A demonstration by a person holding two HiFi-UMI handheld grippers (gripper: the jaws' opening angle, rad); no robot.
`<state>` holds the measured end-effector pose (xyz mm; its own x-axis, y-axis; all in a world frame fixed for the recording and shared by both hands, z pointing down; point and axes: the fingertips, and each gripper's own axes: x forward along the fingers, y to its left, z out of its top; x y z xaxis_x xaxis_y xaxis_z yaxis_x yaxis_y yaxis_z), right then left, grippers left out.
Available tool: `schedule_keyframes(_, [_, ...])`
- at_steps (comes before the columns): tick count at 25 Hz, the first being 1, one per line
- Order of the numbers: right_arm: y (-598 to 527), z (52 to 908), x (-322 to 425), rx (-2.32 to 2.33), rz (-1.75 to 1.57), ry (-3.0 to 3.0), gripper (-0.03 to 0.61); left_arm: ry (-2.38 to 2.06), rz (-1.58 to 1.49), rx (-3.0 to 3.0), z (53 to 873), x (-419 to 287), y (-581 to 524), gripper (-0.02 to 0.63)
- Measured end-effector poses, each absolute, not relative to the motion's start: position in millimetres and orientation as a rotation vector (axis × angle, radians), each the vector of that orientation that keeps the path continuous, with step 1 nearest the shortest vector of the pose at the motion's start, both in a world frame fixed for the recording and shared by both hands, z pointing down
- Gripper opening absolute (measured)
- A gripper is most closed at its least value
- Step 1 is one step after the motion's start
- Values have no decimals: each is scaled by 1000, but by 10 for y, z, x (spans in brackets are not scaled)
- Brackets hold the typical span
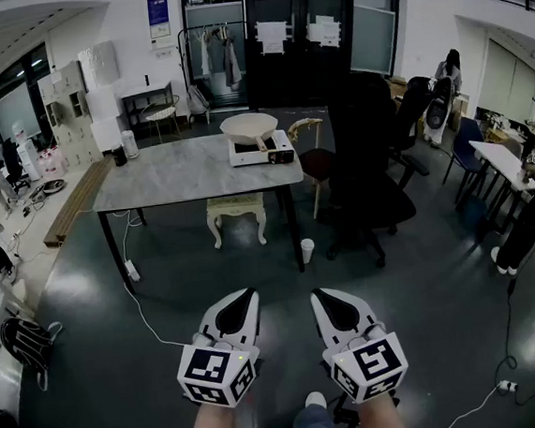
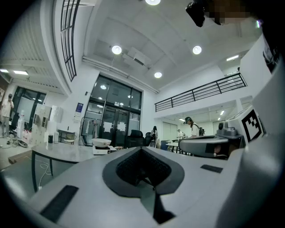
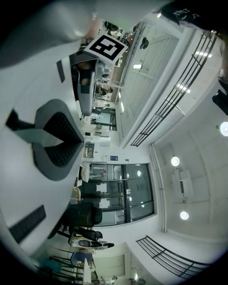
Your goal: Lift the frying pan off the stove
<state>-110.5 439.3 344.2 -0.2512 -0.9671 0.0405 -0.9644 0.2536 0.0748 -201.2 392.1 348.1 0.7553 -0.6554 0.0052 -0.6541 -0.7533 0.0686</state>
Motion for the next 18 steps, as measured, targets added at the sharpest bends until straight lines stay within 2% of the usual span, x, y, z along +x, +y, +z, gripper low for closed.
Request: schedule_keyframes(18, [3573, 3398, -95, 1745, -60, -2547, 26, -1225, -49, 2840, 3485, -1021, 3179, 12])
